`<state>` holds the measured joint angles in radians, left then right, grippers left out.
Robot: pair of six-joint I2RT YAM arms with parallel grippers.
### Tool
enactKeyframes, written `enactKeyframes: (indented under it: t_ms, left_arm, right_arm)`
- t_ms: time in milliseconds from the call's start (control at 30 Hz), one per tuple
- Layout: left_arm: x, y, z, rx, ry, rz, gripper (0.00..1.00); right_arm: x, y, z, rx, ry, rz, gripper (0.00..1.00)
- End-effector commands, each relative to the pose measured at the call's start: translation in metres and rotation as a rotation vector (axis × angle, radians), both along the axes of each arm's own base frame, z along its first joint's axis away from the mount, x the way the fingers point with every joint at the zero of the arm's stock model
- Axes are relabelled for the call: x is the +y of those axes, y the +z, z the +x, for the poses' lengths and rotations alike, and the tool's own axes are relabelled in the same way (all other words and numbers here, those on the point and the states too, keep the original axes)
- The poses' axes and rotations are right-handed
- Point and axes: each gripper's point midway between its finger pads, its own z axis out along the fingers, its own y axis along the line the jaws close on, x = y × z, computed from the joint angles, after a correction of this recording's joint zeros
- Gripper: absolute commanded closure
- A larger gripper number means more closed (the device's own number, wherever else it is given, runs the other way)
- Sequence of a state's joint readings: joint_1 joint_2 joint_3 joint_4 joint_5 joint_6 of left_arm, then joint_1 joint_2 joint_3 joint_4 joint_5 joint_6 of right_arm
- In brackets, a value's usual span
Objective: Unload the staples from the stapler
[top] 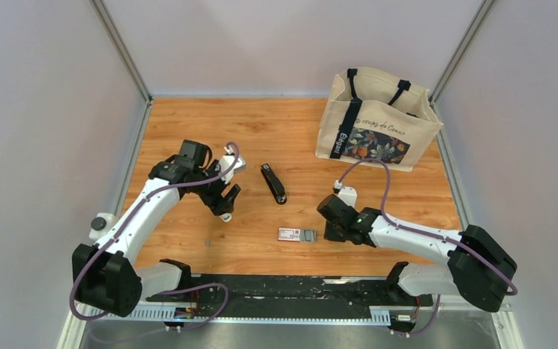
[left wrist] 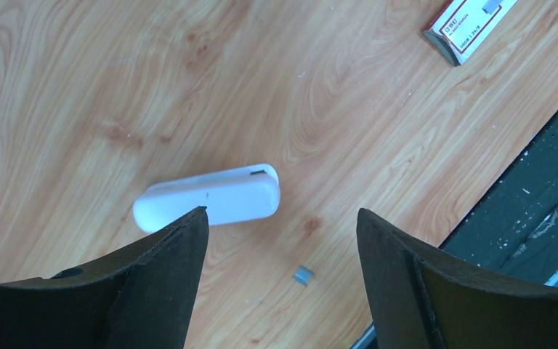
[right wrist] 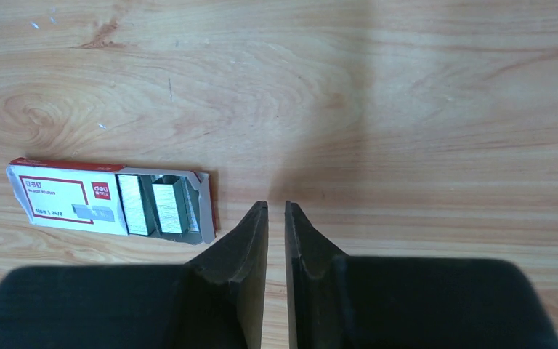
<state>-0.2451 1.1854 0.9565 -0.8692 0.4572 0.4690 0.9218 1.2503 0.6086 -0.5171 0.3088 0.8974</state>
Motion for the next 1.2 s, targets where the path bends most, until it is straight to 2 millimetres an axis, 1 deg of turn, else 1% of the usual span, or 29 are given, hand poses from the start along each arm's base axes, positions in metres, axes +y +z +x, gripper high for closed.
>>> enactKeyframes:
  t_ms: [0,33,100,133,200,233,267,300,333,400,500,533,567,700,800,833,900,1000,1167]
  left_arm:
    - [-0.016,-0.01,0.012,-0.062,-0.101,0.09,0.2]
    - [-0.026,-0.018,0.01,-0.054,-0.14,0.108,0.21]
    - [-0.031,-0.025,0.011,-0.056,-0.165,0.147,0.23]
    - [-0.039,-0.031,0.01,-0.052,-0.195,0.161,0.23]
    - [-0.045,-0.036,0.011,-0.056,-0.212,0.185,0.24]
    - [-0.052,-0.04,0.01,-0.06,-0.235,0.194,0.24]
    - [-0.054,-0.042,0.011,-0.065,-0.24,0.211,0.24]
    - [-0.057,-0.045,0.01,-0.063,-0.25,0.22,0.24]
    - [-0.064,-0.048,0.008,-0.065,-0.273,0.226,0.24]
    - [-0.07,-0.052,0.007,-0.068,-0.295,0.243,0.24]
    - [-0.087,-0.061,0.002,-0.074,-0.354,0.273,0.24]
    - [-0.089,-0.068,0.002,-0.063,-0.365,0.287,0.24]
    - [-0.092,-0.07,0.001,-0.061,-0.374,0.295,0.25]
    - [-0.107,-0.087,-0.009,-0.04,-0.448,0.327,0.26]
    - [-0.112,-0.095,-0.012,-0.034,-0.48,0.347,0.26]
    - [-0.113,-0.096,-0.013,-0.033,-0.486,0.347,0.26]
    - [-0.116,-0.098,-0.016,-0.023,-0.494,0.341,0.27]
    - [-0.121,-0.101,-0.02,-0.016,-0.509,0.336,0.27]
    - [-0.127,-0.098,-0.027,-0.009,-0.53,0.318,0.27]
  right_arm:
    - [0.024,0.01,0.006,-0.002,-0.01,0.231,0.84]
    - [0.025,0.011,0.004,0.006,-0.004,0.251,0.84]
    - [0.027,0.011,0.005,0.003,-0.003,0.275,0.85]
    - [0.026,0.008,0.002,0.011,-0.001,0.278,0.85]
    - [0.028,0.005,0.002,0.016,-0.001,0.289,0.85]
    - [0.028,0.002,0.001,0.025,0.0,0.291,0.85]
    - [0.032,0.003,0.002,0.018,0.006,0.307,0.85]
    - [0.033,0.003,0.002,0.018,0.009,0.312,0.85]
    - [0.034,0.003,0.002,0.022,0.011,0.318,0.85]
    - [0.034,0.003,0.005,0.018,0.008,0.329,0.85]
    - [0.034,0.001,0.007,0.023,0.004,0.347,0.85]
    - [0.036,0.002,0.006,0.027,0.01,0.355,0.85]
    - [0.037,0.001,0.007,0.025,0.01,0.362,0.85]
    - [0.039,0.0,0.008,0.03,0.015,0.368,0.85]
    - [0.04,-0.001,0.009,0.026,0.019,0.368,0.85]
    - [0.045,0.0,0.005,0.044,0.04,0.39,0.86]
    - [0.046,-0.002,0.005,0.051,0.039,0.393,0.86]
    - [0.048,-0.004,0.005,0.057,0.038,0.403,0.86]
    - [0.055,0.002,0.007,0.056,0.051,0.425,0.86]
